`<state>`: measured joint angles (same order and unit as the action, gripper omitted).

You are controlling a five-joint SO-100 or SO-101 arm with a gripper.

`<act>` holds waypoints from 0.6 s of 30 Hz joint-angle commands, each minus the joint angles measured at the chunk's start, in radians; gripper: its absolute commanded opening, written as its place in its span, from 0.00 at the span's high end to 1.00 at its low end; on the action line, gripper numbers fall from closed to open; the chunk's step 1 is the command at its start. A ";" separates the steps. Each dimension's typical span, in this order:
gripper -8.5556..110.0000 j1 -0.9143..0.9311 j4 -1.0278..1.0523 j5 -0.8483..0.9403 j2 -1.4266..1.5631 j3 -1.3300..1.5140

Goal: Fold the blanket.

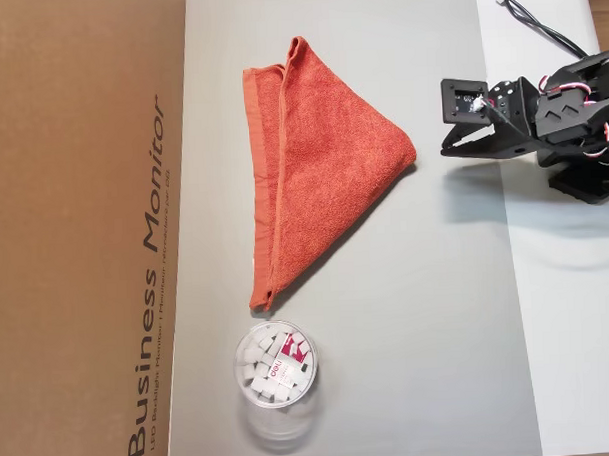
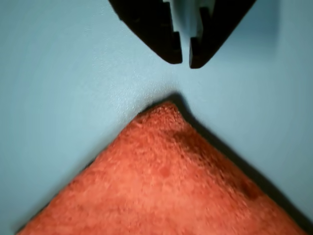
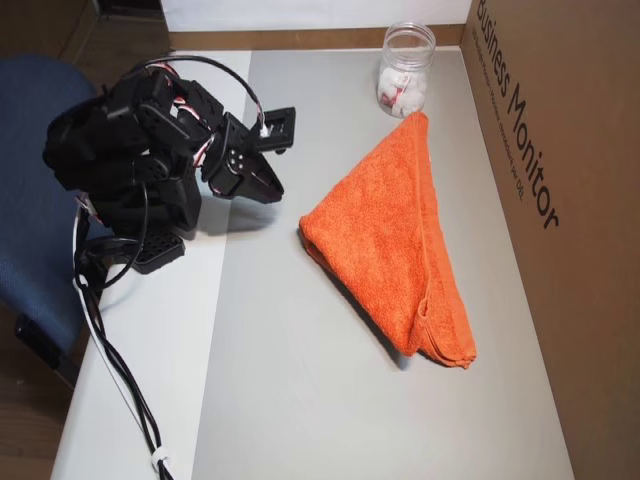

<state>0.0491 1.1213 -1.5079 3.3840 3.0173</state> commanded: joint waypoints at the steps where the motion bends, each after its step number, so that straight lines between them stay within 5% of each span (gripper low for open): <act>1: 0.93 0.006 -0.008 0.006 0.015 0.031; 18: 0.93 -0.002 0.155 -0.011 0.015 0.117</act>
<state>0.0460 1.2333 -1.5156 3.3901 3.1263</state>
